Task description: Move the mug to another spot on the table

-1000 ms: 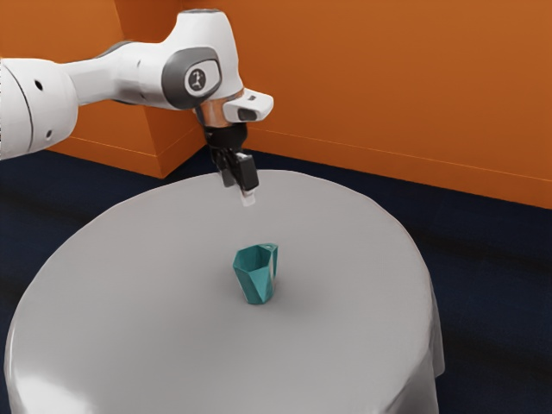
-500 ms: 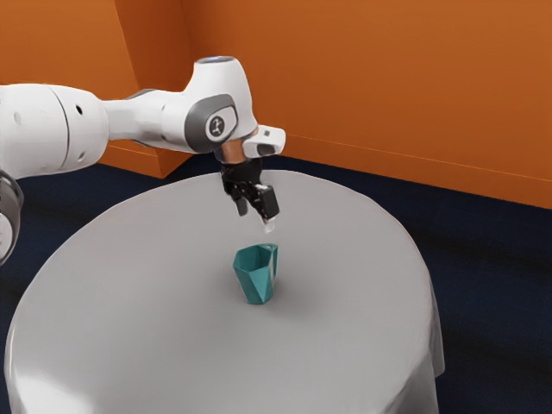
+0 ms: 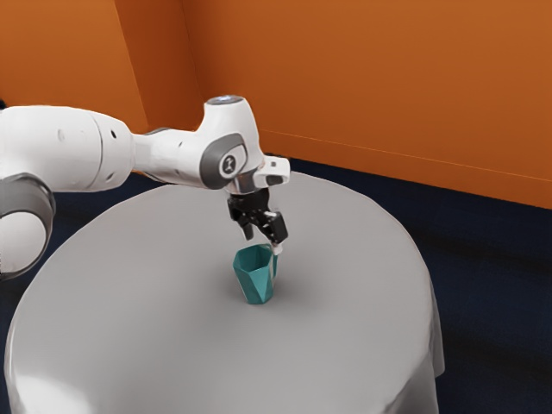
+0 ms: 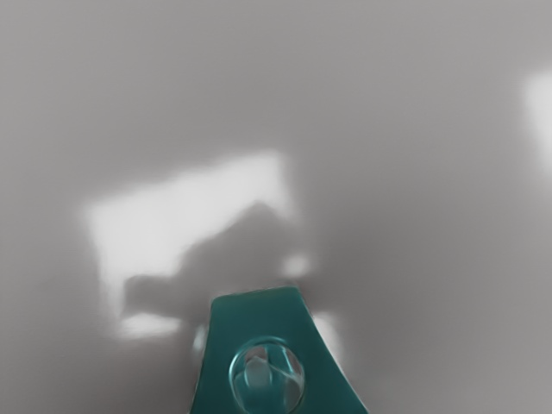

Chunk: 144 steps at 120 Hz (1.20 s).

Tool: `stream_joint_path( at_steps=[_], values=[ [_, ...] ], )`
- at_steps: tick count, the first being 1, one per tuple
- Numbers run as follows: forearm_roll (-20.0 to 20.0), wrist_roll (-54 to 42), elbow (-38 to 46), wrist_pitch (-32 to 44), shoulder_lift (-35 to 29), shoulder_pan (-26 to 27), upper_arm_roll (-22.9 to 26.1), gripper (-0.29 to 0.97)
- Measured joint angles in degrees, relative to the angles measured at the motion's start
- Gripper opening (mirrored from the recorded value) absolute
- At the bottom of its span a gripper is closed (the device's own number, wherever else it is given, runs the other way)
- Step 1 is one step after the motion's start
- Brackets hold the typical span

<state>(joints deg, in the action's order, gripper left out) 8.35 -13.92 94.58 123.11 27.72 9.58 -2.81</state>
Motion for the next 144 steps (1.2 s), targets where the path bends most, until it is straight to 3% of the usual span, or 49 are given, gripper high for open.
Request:
stream_joint_path(
  at_steps=[41,114,144],
  values=[
    [0.1,1.5,-1.7,1.5,3.9,0.2,0.0,0.62],
    [1.8,3.6,-1.7,3.1,4.8,0.1,-0.1,0.21],
    [1.8,5.3,-1.6,1.2,1.8,-0.1,-0.4,0.12]
  ],
)
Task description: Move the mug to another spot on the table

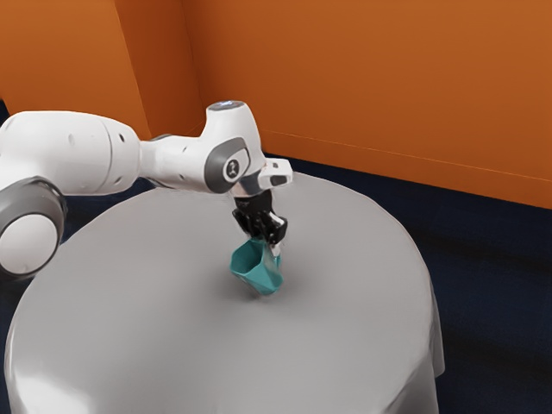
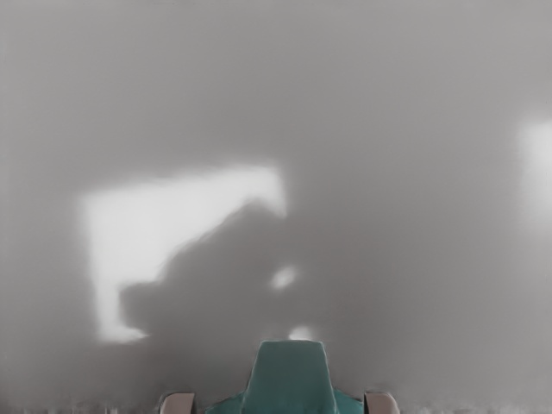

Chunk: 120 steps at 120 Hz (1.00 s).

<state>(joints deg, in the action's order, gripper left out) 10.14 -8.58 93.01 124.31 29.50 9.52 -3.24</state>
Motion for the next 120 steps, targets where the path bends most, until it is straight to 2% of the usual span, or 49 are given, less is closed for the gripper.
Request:
stream_joint_path(
  at_steps=[17,44,81,105,120],
  values=[
    [0.2,1.4,0.0,-4.6,-2.3,-0.4,-0.5,0.09],
    [-0.4,4.4,0.0,-13.4,-4.7,-0.5,-4.1,0.07],
    [-0.6,7.6,-0.1,-24.2,-4.3,-2.3,-7.2,0.06],
    [-0.7,9.0,-5.6,-28.0,-0.1,-3.5,-9.3,0.07],
    [-0.5,9.7,-11.4,-29.9,5.1,-3.7,-9.3,0.06]
  ],
)
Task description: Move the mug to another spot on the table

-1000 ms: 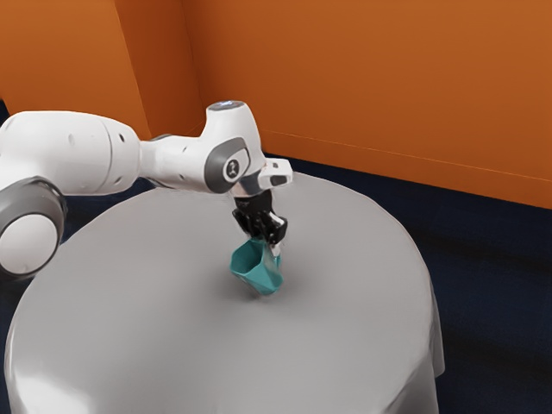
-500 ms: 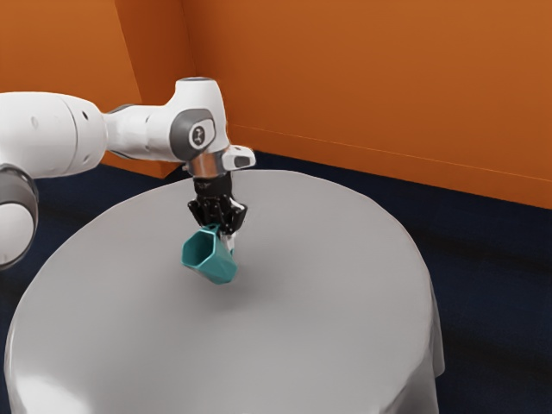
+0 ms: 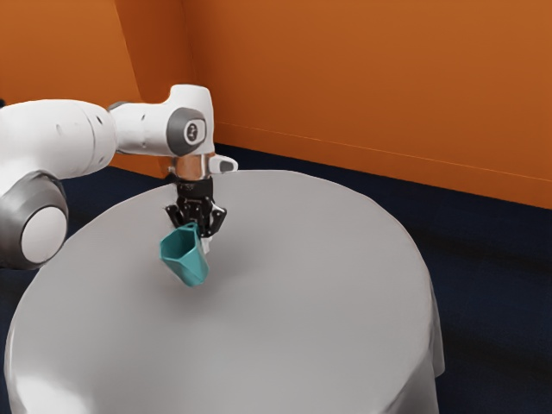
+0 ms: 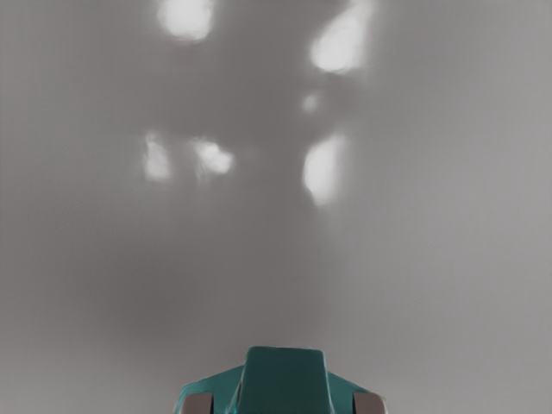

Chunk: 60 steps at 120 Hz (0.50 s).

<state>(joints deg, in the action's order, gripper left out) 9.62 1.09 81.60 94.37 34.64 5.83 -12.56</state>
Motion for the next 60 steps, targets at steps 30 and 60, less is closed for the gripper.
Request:
stream_joint_path(
  at_steps=[30,60],
  values=[
    [0.4,0.9,-4.8,-2.0,5.0,-1.2,0.6,0.06],
    [0.7,1.5,-9.2,-2.6,8.3,-2.1,0.7,0.06]
  ],
)
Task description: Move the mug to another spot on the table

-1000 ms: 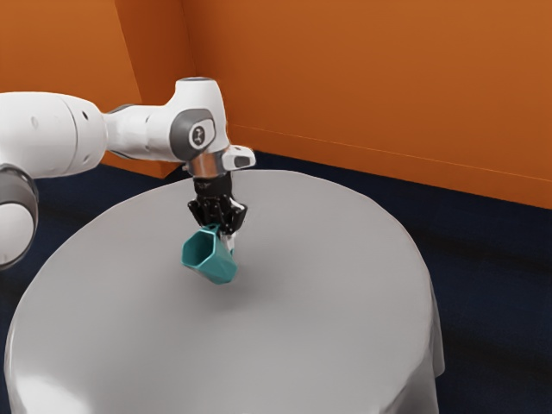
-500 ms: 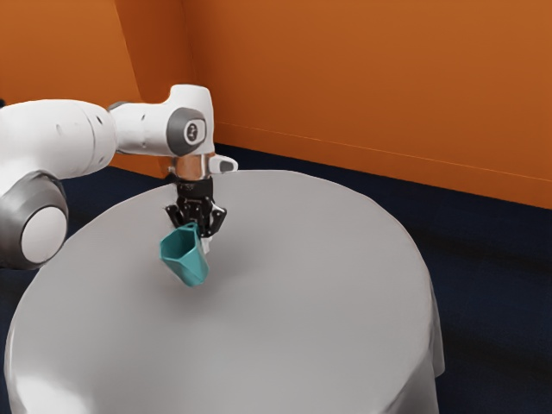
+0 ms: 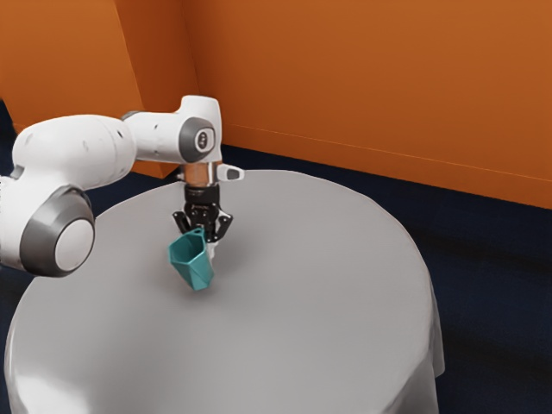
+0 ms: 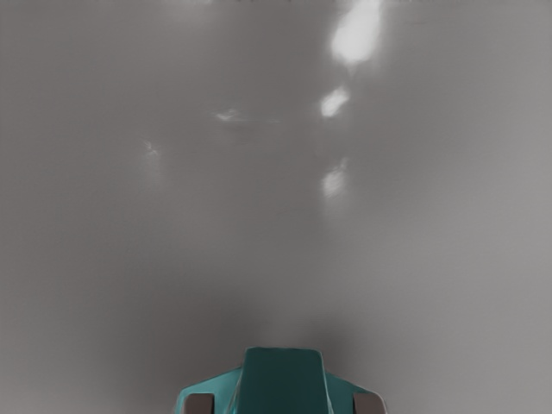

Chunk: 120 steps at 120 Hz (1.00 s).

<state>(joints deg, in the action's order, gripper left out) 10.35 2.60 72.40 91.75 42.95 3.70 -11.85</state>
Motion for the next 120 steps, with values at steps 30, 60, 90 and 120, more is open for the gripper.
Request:
stream_joint_path(
  at_steps=[30,60,90,120],
  values=[
    [1.1,0.4,-2.9,-0.1,3.2,-0.9,0.0,0.06],
    [2.0,0.6,-3.0,0.0,4.4,-1.7,-0.1,0.08],
    [3.6,1.1,-3.0,0.9,5.0,-2.3,-0.2,0.4],
    [5.8,1.4,-3.1,1.8,4.2,-2.4,0.0,0.59]
  ],
)
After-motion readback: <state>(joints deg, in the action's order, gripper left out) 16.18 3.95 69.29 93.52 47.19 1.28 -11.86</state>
